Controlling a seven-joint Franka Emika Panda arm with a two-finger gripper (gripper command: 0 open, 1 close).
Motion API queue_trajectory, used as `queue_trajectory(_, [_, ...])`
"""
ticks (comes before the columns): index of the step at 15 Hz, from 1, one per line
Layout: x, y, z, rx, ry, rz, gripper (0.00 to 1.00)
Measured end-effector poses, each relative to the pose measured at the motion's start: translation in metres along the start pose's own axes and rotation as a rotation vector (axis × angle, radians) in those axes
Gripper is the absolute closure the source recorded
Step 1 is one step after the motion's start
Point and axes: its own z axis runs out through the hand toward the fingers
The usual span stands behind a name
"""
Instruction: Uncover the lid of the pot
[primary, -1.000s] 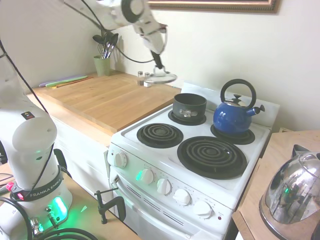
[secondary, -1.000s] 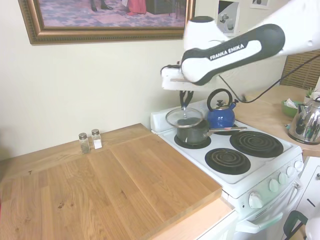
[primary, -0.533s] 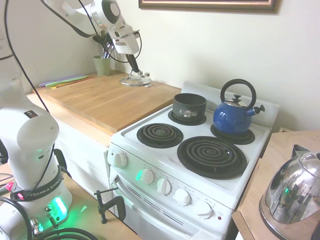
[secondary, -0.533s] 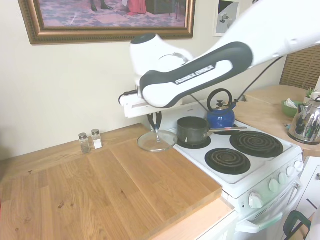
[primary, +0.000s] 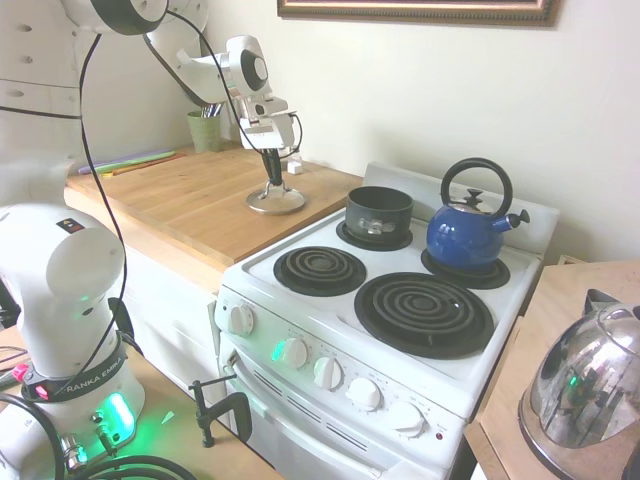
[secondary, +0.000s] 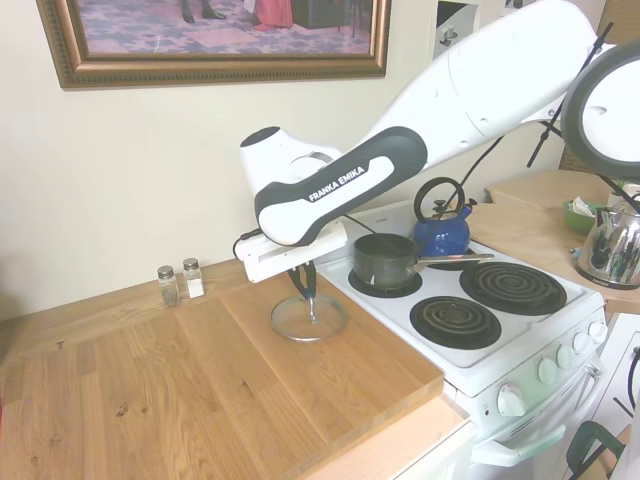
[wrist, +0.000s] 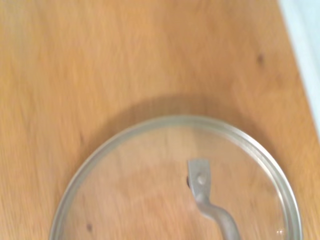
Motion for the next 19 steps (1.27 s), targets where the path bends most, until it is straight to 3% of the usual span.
queue_trajectory(1, [-0.001, 0.0, 0.0, -0.01, -0.025, -0.017, 0.0])
queue_trajectory(4, [0.004, -0.001, 0.001, -0.021, -0.087, -0.058, 0.0])
queue_trajectory(13, [0.004, -0.005, 0.002, -0.016, -0.102, -0.083, 0.0])
queue_trajectory(19, [0.02, 0.014, -0.04, 0.058, -0.084, -0.074, 0.0])
